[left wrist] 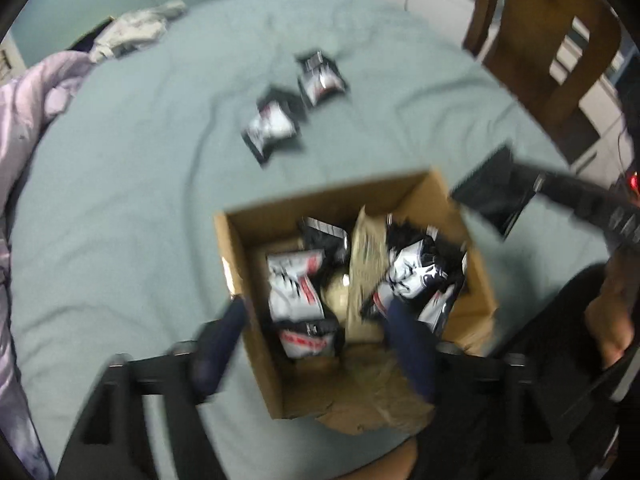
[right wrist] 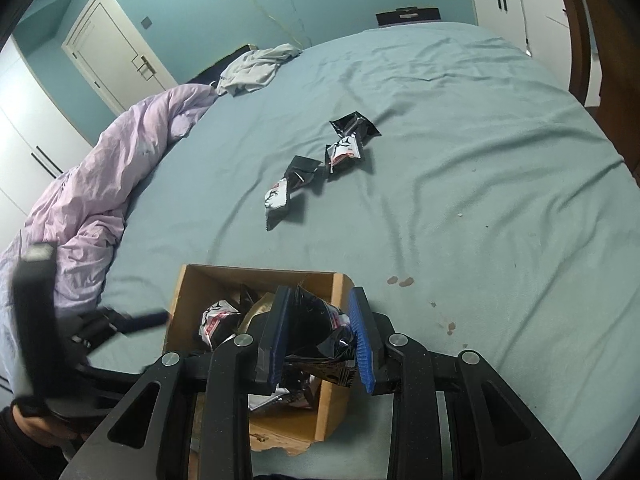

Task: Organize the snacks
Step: 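Drop the black packet into the box from the left gripper, then release the black packet into the box from the right gripper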

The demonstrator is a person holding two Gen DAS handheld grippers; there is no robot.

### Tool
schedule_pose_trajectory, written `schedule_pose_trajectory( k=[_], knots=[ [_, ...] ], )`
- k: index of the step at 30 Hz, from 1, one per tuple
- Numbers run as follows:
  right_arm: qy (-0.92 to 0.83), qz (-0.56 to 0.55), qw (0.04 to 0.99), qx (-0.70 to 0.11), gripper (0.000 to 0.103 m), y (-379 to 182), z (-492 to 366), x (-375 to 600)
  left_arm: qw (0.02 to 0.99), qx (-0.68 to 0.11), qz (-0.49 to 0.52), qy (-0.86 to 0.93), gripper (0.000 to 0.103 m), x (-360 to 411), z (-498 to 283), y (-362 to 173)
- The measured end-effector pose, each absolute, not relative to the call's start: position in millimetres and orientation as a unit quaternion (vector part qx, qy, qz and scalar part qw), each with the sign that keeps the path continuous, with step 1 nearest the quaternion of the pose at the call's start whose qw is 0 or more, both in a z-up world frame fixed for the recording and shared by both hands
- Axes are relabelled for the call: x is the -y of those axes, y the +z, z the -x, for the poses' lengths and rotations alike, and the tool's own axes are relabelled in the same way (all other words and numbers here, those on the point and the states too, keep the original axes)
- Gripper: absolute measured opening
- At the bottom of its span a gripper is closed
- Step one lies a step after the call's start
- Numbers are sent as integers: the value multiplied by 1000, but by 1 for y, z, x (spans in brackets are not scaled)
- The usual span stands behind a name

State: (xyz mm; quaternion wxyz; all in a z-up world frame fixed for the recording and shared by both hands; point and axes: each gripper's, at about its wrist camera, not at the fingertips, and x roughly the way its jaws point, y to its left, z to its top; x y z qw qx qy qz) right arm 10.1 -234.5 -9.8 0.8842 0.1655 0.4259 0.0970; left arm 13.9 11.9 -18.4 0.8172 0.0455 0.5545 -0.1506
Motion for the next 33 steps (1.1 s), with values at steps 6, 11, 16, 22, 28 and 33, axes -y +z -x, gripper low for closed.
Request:
schedule_pose_trajectory(
  k=[6,11,16,22,28,33],
  knots=[
    [137,-150,888,-412,28,-6,0,221,851,-510,-45,-119,85,-28,-8,11],
    [147,-83,881,-441,28,-15,-2,195,849,-517,-66,-93,85,-28,-8,3],
    [173,-39,862,-475,30,-27,-6,169,842,-528,-81,-80,85,-28,-9,-5],
    [205,-84,855,-470,43,-17,-15,174,837,-535,-88,-76,85,-26,-8,-10],
    [138,-136,897,-398,81,4,-8,216,836,-536,-90,-75,86,-25,-9,-11],
    [84,-154,905,-387,87,7,-9,241,836,-536,-92,-78,86,-22,-8,-11]
  ],
)
